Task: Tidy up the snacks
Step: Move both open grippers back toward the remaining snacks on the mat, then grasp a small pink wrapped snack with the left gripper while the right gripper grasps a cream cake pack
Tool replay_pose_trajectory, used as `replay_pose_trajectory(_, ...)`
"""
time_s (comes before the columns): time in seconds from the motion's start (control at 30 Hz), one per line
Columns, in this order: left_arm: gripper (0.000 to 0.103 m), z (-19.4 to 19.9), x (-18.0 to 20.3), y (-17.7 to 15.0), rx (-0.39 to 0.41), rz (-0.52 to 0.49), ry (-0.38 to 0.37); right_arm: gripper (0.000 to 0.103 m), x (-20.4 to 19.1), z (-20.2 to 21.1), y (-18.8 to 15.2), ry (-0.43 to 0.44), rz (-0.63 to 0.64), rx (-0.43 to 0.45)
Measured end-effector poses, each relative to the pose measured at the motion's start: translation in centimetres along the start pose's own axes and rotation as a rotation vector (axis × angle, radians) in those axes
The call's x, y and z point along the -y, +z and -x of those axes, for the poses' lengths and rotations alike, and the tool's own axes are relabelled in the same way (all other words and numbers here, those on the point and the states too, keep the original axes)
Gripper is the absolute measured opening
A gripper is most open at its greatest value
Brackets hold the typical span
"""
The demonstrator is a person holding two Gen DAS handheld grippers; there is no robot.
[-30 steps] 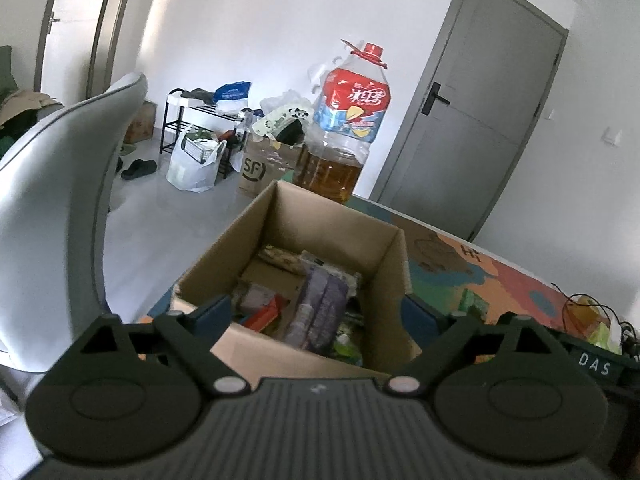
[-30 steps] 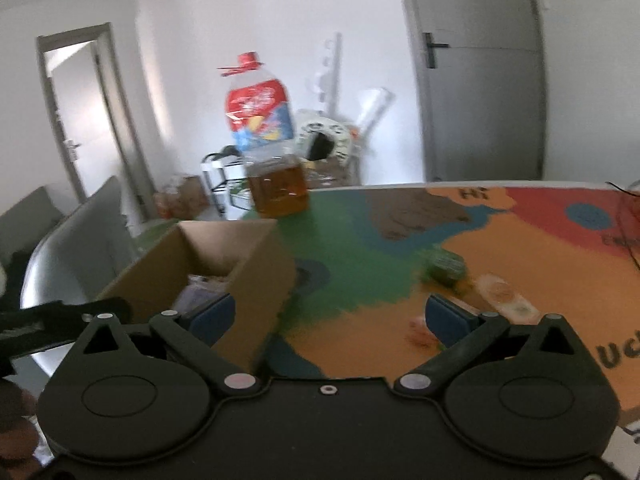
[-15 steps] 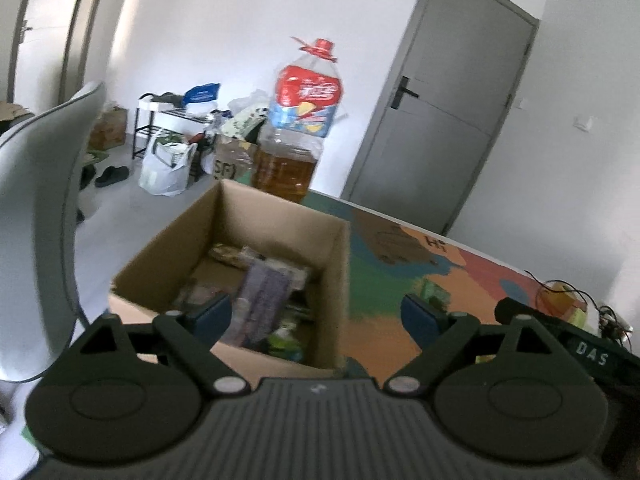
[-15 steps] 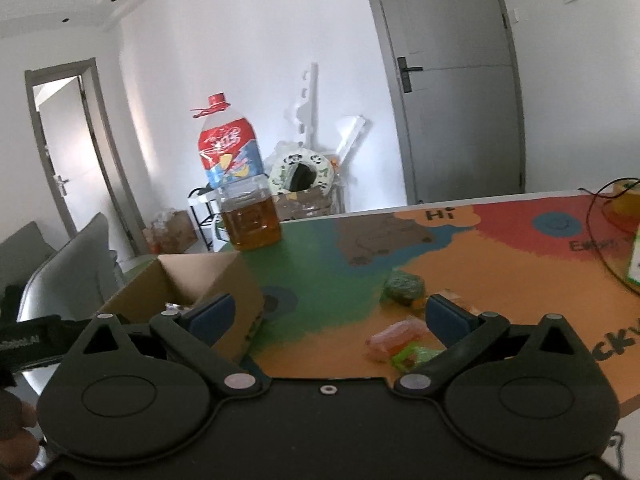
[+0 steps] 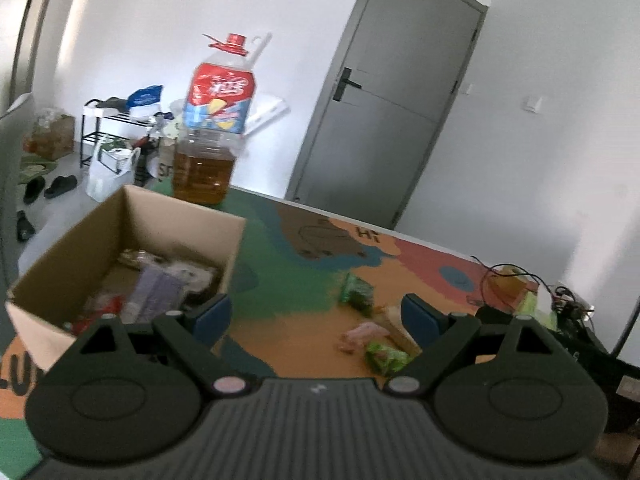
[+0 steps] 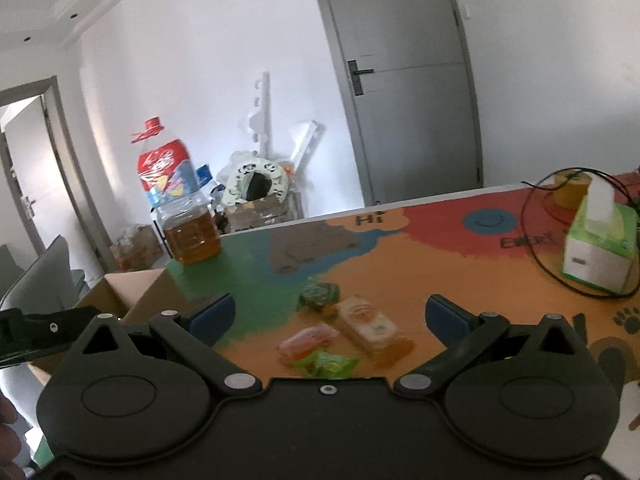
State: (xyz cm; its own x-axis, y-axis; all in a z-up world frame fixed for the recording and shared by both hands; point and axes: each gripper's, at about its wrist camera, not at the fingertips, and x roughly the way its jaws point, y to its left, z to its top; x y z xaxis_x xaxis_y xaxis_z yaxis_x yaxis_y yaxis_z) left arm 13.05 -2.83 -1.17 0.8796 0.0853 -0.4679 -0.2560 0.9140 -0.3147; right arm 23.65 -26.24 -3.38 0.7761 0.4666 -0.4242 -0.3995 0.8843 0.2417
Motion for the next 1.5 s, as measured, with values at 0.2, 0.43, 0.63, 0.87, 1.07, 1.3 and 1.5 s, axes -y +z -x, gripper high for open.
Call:
replay_pose_trajectory(0.2, 0.091, -1.4, 1.7, -0.1, -0.011, -0.005, -0.033, 0.103, 2.8, -0.4, -0.3, -0.002, -0.052, -0.013)
replay_pose_trajectory(0.43, 0.087, -3.8, 3.4, -1.0, -0.039, -0.022, -0.045, 0.095, 4.4, -1.4, -0.9, 0.022, -0.052, -0.034)
replay_pose_trajectory(0.63, 0.077, -7.0, 4.1, -1.6, -0.080, -0.040, -0.032, 0.085, 5.0, -2.8, -1.2, 0.045, -0.044, -0.062)
replay_pose_trajectory(0.87, 0.070, -10.3, 4.4, -1.6, -0.118, -0.049, -0.005, 0.080, 5.7, -4.9, -1.1, 0.057, -0.040, -0.088)
replay_pose_trajectory(1.07, 0.065, -13.4, 4.9, -1.6, -0.155, -0.063, -0.002, 0.077, 6.2, -7.0, -0.7, 0.053, -0.045, -0.109)
replay_pose_trajectory(1.3, 0.062, -16.6, 5.2, -2.5, -0.204, -0.069, 0.007, 0.077, 6.6, -9.5, -0.9, 0.048, -0.030, -0.141)
replay_pose_trajectory(1.5, 0.061, -18.8, 5.9, -3.0, -0.223, -0.091, 0.008, 0.077, 7.3, -10.3, -1.2, 0.041, -0.044, -0.156)
